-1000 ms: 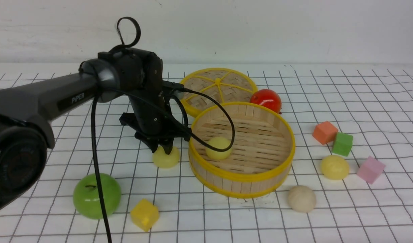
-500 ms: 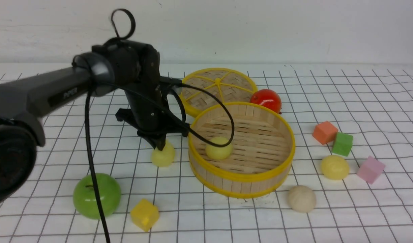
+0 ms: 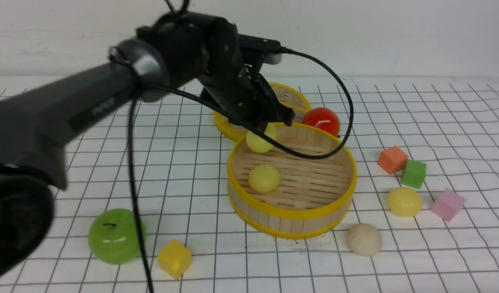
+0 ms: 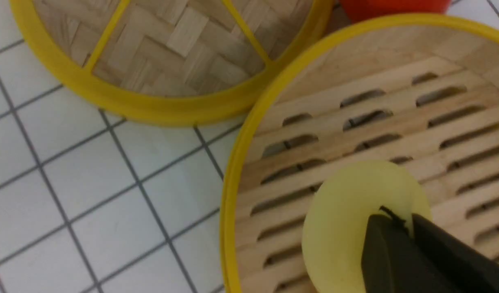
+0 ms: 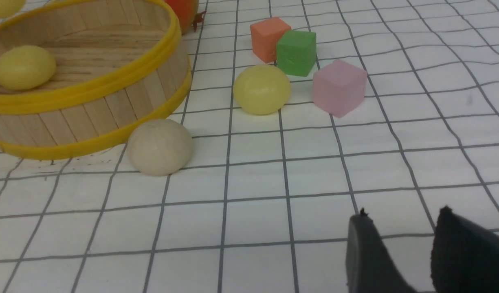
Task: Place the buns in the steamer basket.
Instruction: Use the left arm to put the steamed stuffed bun into the steamer, then use the right arm to grab a steamed stuffed bun
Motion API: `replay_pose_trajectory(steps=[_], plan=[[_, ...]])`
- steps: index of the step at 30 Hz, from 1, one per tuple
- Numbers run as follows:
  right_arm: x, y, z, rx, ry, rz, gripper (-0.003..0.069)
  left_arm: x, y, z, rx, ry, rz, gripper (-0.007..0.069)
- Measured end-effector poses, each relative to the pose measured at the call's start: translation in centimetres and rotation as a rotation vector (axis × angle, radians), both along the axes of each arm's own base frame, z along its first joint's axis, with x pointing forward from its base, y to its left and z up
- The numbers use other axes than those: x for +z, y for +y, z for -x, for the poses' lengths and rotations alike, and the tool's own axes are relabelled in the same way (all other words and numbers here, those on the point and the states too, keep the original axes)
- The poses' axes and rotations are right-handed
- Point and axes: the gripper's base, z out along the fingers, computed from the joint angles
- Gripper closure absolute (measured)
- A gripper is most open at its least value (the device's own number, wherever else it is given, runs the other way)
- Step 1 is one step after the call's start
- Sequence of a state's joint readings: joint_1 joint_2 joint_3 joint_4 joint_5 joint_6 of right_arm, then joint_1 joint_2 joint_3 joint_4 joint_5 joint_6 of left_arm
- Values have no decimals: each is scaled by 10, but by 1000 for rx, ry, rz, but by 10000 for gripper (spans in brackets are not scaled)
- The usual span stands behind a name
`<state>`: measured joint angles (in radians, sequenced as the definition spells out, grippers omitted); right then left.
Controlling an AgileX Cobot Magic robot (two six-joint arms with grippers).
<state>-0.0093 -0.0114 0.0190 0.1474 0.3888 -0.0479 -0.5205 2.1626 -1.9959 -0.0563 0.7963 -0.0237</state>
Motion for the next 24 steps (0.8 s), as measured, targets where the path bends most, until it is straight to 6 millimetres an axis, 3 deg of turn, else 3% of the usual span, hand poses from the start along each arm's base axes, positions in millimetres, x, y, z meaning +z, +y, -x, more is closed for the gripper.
replay_pose_trajectory(steps=[4,7,10,14,15,17,19,21,24], plan=[[0,0,0,0,0,0,418,-30,-9,-21,2,4,-20,638],[0,0,0,0,0,0,418,-41,-11,-27,2,5,-30,624],[0,0,0,0,0,0,418,-53,-14,-32,2,7,-36,568],[0,0,0,0,0,0,418,-52,-14,-33,2,-3,-36,398],[0,0,0,0,0,0,418,-46,-13,-31,2,-3,-38,274],[0,0,0,0,0,0,418,-39,-11,-28,2,5,-42,224],[0,0,0,0,0,0,418,-12,-6,-17,14,20,-35,150],[0,0,0,0,0,0,418,8,-3,-8,18,22,-31,148],[0,0,0,0,0,0,418,66,12,22,44,35,-10,327]])
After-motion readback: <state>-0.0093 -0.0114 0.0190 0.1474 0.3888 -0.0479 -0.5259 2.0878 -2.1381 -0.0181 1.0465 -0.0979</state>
